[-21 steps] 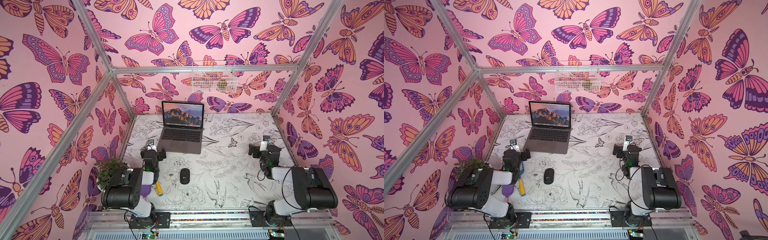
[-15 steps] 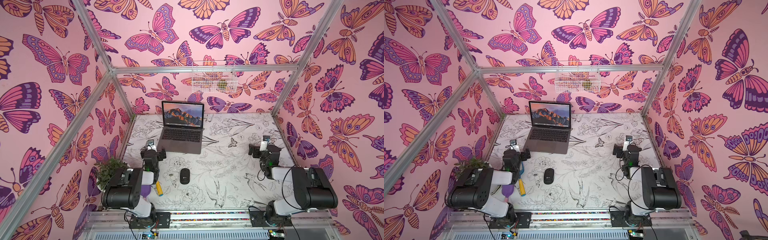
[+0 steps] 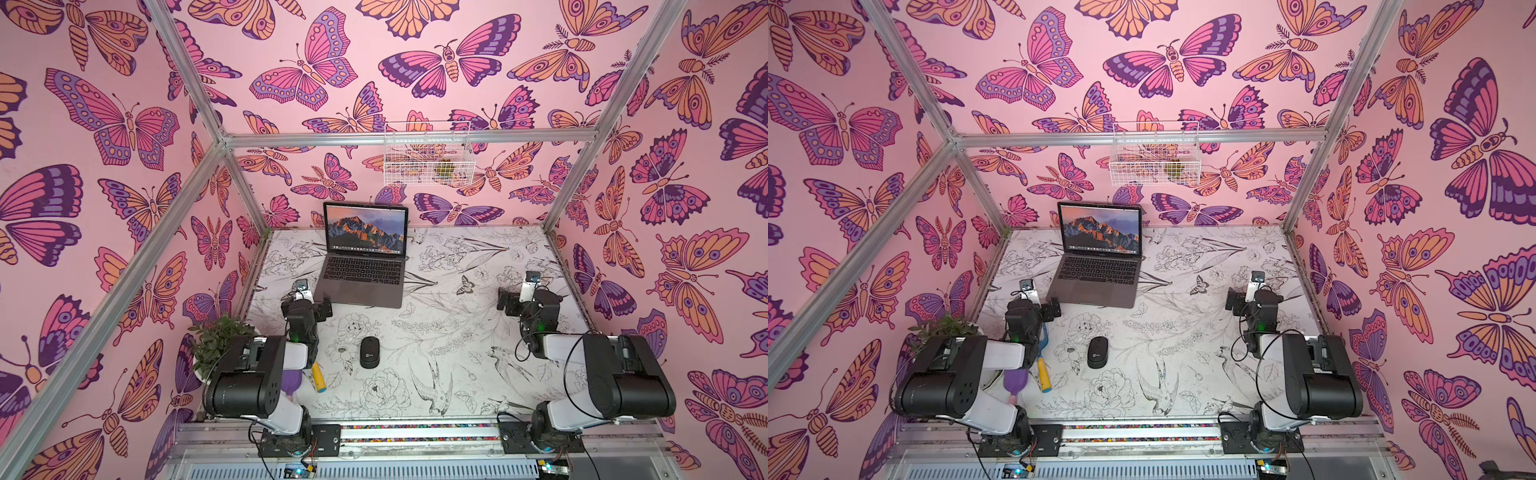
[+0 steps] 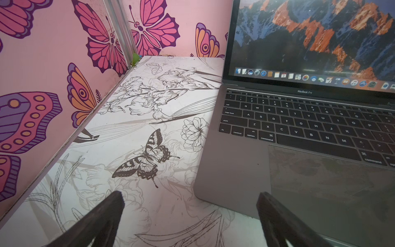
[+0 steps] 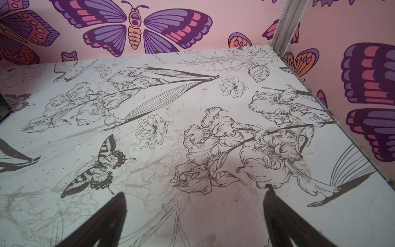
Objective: Insert the wireless mouse receiver into the laptop
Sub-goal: Adjust the mouse at the center of the board.
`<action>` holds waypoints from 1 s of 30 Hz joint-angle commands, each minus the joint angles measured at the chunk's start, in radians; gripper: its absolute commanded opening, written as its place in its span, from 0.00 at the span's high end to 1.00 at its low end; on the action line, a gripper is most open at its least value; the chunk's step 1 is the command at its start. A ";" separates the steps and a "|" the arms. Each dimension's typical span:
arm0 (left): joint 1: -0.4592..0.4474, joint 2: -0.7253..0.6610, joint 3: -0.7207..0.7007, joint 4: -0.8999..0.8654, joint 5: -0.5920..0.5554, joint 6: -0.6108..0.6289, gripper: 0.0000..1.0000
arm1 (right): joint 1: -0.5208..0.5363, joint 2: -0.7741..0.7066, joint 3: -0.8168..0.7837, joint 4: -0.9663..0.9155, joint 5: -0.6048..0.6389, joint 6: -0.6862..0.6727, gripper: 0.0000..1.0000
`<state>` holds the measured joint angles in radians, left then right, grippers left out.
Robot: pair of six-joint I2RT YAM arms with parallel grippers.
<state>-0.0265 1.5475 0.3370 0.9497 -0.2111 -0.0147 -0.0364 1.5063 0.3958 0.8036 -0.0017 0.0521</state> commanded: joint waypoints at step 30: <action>-0.292 -0.515 0.332 -1.379 -0.106 -0.838 0.00 | 0.007 -0.679 -0.005 -0.750 -0.026 0.746 0.01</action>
<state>-0.2855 1.0340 0.6735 0.0189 -0.4736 -0.5407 -0.0368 0.8734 0.4534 0.2237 0.0555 0.5377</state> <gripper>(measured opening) 0.995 0.993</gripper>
